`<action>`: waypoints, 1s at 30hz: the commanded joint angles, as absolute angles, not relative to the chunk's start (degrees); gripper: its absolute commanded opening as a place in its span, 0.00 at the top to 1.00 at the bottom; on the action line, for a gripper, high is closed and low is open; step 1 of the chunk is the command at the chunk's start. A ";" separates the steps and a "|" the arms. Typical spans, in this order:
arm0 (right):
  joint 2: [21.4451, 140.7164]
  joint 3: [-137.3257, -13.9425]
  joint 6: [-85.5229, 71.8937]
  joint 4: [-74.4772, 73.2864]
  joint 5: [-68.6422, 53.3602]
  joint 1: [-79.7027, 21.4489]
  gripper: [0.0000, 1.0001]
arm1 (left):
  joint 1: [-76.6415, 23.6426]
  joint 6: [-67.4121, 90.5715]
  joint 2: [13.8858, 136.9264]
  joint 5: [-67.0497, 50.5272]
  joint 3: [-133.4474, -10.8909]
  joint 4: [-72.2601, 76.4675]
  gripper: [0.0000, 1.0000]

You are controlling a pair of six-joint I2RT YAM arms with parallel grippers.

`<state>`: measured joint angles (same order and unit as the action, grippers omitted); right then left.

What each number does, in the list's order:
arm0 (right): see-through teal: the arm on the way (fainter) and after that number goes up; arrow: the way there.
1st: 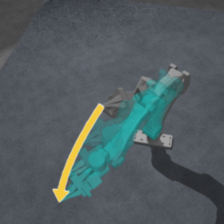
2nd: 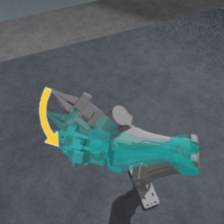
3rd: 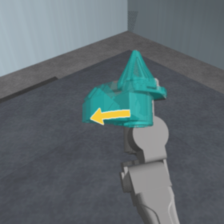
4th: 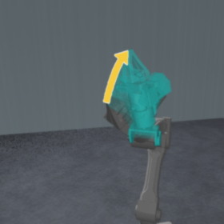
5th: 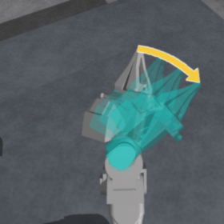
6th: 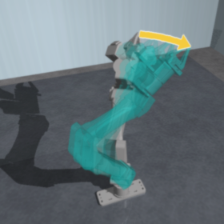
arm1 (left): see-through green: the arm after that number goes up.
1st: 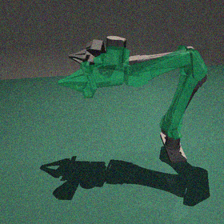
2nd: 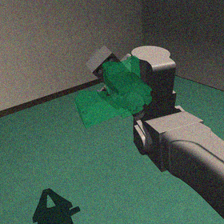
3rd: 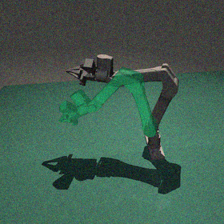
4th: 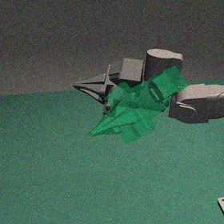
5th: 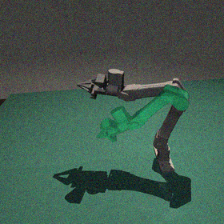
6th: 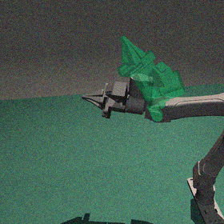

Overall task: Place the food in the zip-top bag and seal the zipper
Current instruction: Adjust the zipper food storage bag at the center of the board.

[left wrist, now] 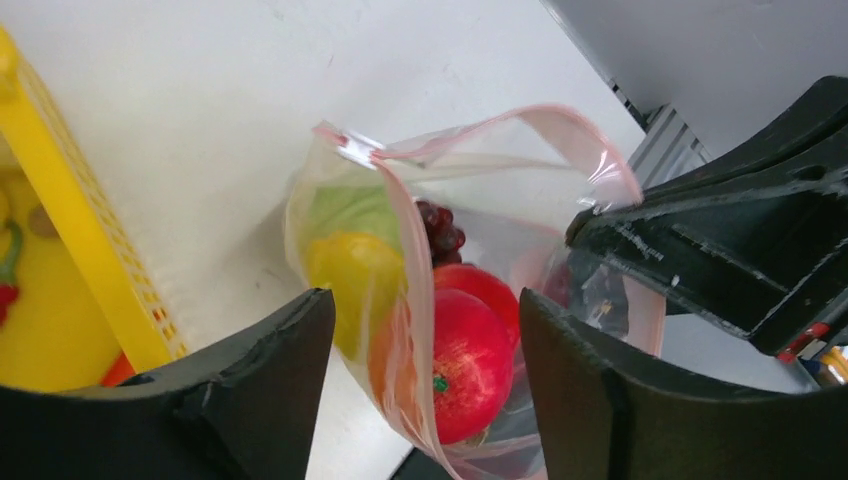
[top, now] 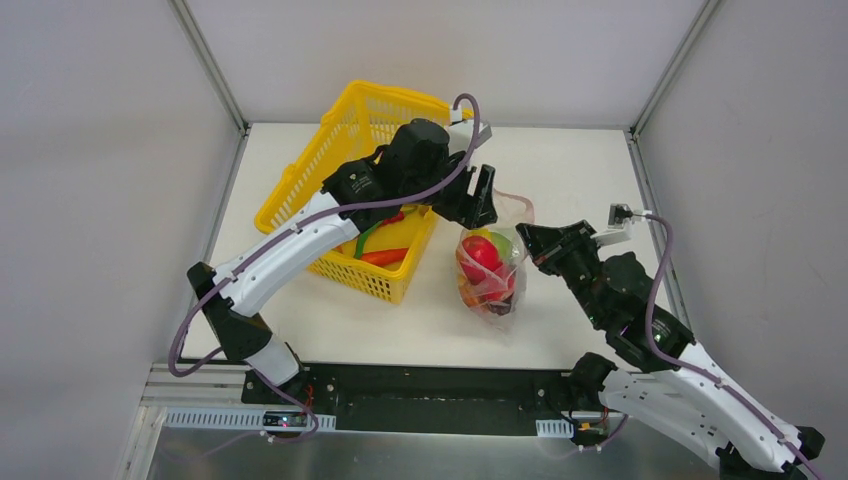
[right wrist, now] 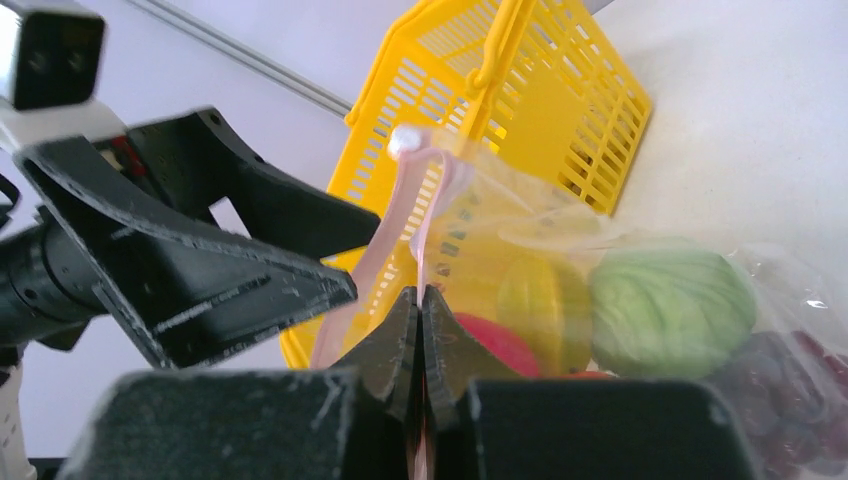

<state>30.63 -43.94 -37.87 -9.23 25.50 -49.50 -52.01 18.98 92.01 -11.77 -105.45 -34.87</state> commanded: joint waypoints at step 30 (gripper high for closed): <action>33.52 -43.68 -38.71 -1.04 27.05 -49.60 1.00 | -63.63 53.32 72.33 15.42 -77.15 -19.62 0.02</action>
